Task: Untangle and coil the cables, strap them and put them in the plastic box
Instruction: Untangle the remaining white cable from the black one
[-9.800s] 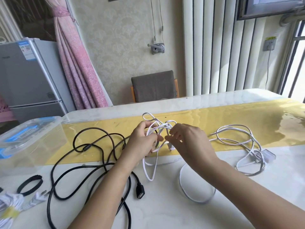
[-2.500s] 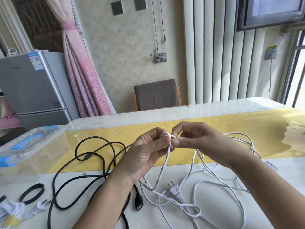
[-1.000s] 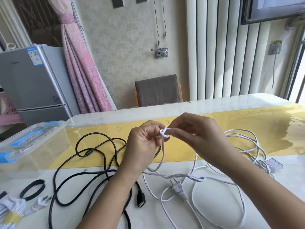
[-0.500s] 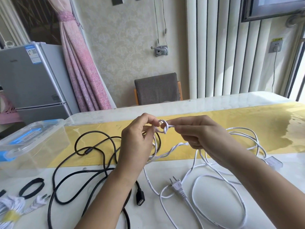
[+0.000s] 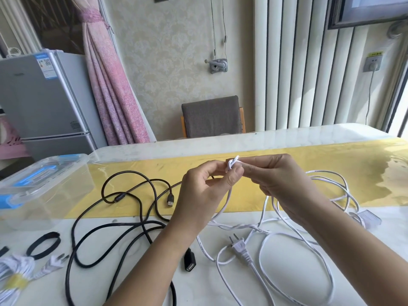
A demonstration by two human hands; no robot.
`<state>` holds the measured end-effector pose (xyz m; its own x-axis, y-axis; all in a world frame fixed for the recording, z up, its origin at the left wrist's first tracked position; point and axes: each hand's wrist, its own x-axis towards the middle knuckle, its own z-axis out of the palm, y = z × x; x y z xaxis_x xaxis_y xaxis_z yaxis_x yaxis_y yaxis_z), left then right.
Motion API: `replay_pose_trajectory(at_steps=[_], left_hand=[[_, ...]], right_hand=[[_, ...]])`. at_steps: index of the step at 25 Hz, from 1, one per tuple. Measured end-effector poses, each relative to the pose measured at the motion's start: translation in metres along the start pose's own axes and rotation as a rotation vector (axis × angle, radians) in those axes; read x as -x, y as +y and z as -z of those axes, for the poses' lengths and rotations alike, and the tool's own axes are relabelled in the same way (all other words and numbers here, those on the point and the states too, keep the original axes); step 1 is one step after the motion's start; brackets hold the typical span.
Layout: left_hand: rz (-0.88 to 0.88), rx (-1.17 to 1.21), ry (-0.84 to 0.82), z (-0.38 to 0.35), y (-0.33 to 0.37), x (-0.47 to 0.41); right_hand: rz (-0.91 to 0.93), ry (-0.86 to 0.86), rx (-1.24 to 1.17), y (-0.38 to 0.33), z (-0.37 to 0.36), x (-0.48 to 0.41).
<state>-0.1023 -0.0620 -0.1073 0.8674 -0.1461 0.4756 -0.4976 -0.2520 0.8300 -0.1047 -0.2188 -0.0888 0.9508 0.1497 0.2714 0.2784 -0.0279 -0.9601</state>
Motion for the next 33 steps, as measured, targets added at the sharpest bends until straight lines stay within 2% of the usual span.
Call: replay_pose_trajectory(at_steps=[3, 7, 10, 12, 15, 17, 20, 23, 25, 28, 31, 33], left_hand=[[-0.053, -0.086, 0.131, -0.004, -0.004, 0.001], [-0.004, -0.054, 0.336, -0.003, -0.007, -0.005], [-0.008, -0.067, 0.386, 0.0, -0.005, -0.006], [0.039, 0.011, 0.313, 0.004, -0.003, -0.007], [0.182, 0.117, 0.022, 0.011, -0.003, -0.012], [0.206, 0.28, -0.124, 0.015, -0.005, -0.013], [0.219, 0.51, -0.144, 0.018, -0.006, -0.014], [0.289, 0.593, -0.211, 0.022, -0.006, -0.014], [0.306, 0.465, -0.155, 0.02, -0.011, -0.014], [0.173, 0.136, 0.085, 0.008, -0.019, -0.014], [0.081, 0.104, 0.253, -0.005, -0.022, -0.01], [0.044, 0.12, 0.308, -0.009, -0.022, -0.009]], right_hand=[[0.05, 0.056, -0.029, 0.002, -0.008, 0.002], [0.108, 0.084, 0.024, 0.008, -0.019, 0.004], [0.076, 0.117, -0.01, 0.008, -0.021, 0.004], [0.005, 0.125, -0.083, 0.006, -0.021, 0.004], [-0.097, 0.127, -0.124, 0.008, -0.02, 0.004], [-0.104, 0.103, -0.155, 0.008, -0.019, 0.003], [-0.097, 0.024, -0.157, 0.007, -0.019, 0.001], [-0.059, -0.016, -0.122, 0.007, -0.018, 0.001], [-0.043, -0.001, -0.128, 0.009, -0.015, -0.002], [-0.042, 0.02, -0.145, 0.013, -0.014, -0.005], [-0.011, 0.047, -0.138, 0.016, -0.019, -0.006], [0.014, 0.05, -0.197, 0.018, -0.019, -0.006]])
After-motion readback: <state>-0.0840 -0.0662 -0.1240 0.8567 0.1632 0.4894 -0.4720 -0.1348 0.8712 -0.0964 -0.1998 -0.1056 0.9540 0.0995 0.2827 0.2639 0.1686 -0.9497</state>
